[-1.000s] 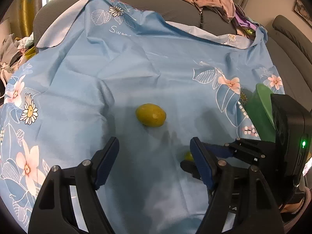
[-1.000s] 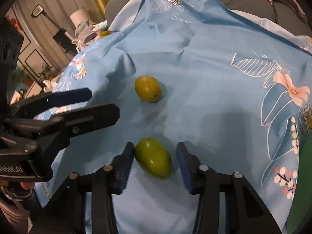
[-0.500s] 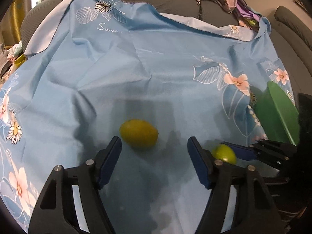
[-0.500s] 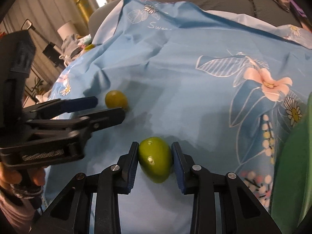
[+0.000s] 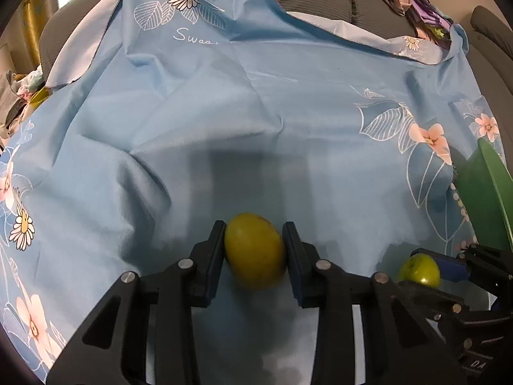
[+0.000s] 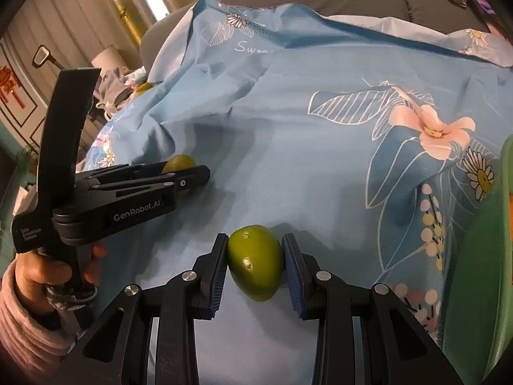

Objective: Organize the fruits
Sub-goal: 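Grasp the green plum with the right tool while the left grasps the yellow fruit, then carry the green plum and yellow fruit over the green bowl and lower them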

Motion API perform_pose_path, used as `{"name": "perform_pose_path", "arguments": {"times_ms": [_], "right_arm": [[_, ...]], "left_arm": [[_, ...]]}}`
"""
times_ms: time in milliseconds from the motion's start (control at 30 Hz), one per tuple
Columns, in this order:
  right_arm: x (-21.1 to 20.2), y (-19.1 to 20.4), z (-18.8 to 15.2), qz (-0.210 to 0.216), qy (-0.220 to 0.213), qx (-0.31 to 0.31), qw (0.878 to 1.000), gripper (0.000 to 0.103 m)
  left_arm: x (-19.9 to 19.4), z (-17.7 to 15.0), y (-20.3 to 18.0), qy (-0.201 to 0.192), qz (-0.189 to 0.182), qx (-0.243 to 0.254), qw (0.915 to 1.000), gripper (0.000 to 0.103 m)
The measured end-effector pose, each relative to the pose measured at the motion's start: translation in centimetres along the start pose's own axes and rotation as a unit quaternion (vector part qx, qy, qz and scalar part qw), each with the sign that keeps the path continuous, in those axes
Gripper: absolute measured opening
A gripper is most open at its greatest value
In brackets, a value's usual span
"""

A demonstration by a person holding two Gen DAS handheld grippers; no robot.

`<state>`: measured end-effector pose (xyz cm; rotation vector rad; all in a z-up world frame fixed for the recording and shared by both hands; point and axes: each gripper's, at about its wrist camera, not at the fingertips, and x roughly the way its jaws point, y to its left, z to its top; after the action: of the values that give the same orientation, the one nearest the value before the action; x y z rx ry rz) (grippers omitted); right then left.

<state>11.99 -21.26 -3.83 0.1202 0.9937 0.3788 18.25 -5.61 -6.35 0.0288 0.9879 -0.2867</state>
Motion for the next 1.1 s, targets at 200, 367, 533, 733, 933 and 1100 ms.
{"name": "perform_pose_path", "arguments": {"times_ms": [200, 367, 533, 733, 933, 1100], "right_arm": [[-0.8, -0.4, -0.3, 0.003, -0.006, 0.011, 1.000, 0.036], [-1.9, -0.3, -1.2, 0.005, -0.010, 0.016, 1.000, 0.036], [-3.1, -0.1, -2.5, 0.005, -0.012, 0.021, 1.000, 0.036], [-5.4, 0.5, -4.2, -0.004, -0.023, 0.020, 1.000, 0.036], [-7.7, 1.5, -5.0, -0.023, -0.044, 0.007, 0.999, 0.036], [-9.5, 2.2, -5.3, -0.032, -0.063, -0.002, 0.997, 0.036]], "left_arm": [[-1.8, -1.1, -0.3, 0.002, -0.004, 0.007, 1.0000, 0.035], [-4.8, -2.4, -0.7, -0.012, -0.019, 0.002, 0.9997, 0.035], [-8.0, -4.3, -2.1, -0.028, -0.031, 0.017, 0.9990, 0.035], [-10.6, -6.4, -3.2, -0.032, -0.044, 0.019, 0.9983, 0.035], [-12.6, -7.8, -3.6, -0.039, -0.051, 0.013, 0.9979, 0.035], [-13.8, -8.6, -3.8, -0.044, -0.049, 0.009, 0.9978, 0.035]]}}
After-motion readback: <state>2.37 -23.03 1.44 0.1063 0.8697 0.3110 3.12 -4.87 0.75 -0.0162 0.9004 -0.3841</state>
